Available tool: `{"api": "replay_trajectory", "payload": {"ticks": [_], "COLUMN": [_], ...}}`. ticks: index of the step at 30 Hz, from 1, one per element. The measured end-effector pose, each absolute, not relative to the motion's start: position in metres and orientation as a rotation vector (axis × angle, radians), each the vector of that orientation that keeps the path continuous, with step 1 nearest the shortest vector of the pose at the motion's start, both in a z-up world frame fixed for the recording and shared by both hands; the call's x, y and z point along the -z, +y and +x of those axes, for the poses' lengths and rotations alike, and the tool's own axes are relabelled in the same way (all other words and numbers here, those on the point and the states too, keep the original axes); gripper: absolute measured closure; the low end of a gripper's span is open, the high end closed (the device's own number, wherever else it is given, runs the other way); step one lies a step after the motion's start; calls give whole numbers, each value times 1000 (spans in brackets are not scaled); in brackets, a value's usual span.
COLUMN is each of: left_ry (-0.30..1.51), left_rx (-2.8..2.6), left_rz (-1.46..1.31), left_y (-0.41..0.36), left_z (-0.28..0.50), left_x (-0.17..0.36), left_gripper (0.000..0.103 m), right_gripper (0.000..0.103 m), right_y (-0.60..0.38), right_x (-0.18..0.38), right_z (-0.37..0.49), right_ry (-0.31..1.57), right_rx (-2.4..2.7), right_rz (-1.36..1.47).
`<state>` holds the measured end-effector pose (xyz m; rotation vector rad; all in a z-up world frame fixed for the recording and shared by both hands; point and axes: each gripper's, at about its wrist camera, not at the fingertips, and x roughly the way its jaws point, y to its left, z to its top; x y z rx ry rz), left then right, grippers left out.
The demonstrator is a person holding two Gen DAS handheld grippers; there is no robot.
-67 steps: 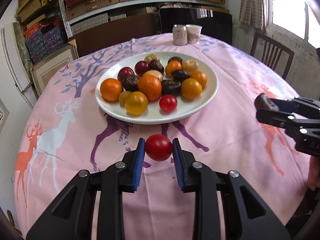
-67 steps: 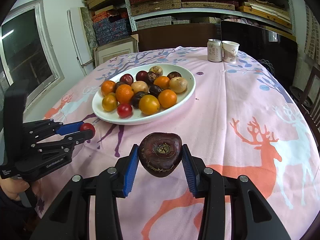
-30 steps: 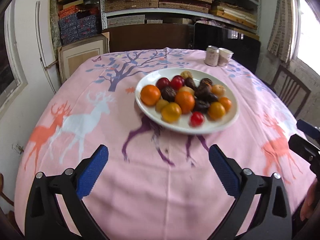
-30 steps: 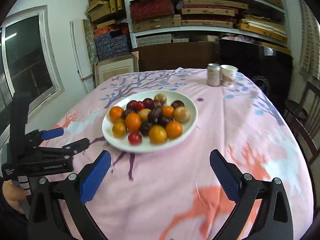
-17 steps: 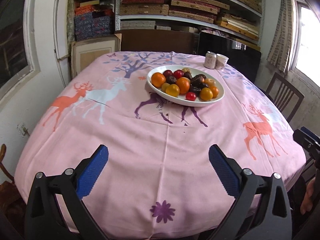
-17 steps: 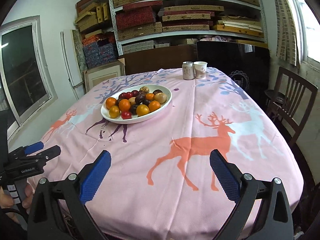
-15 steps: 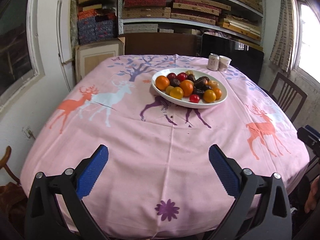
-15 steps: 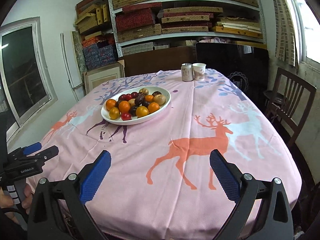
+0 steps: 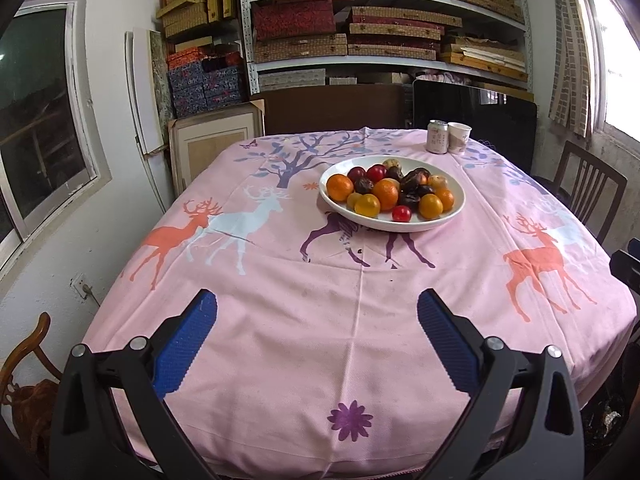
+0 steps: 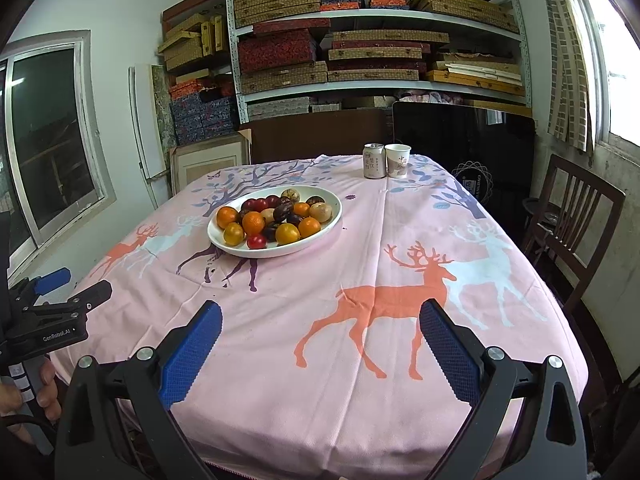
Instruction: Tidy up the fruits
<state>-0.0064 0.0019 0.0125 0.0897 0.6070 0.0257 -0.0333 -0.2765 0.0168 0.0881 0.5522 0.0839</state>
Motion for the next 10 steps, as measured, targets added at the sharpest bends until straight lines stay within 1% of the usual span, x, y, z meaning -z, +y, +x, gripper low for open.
{"api": "replay_trajectory", "payload": {"ticks": [10], "left_ry": [673], "left_rx": [-40], "left_rz": [52], "left_y": [11], "left_z": [3], "left_x": [-4], "left_gripper": [4], "right_gripper": [3], "right_y": [-277], "right_x": [-15], "right_z": [-35], "right_ry": [563], "right_rx": [-87], "right_rz": [94]}}
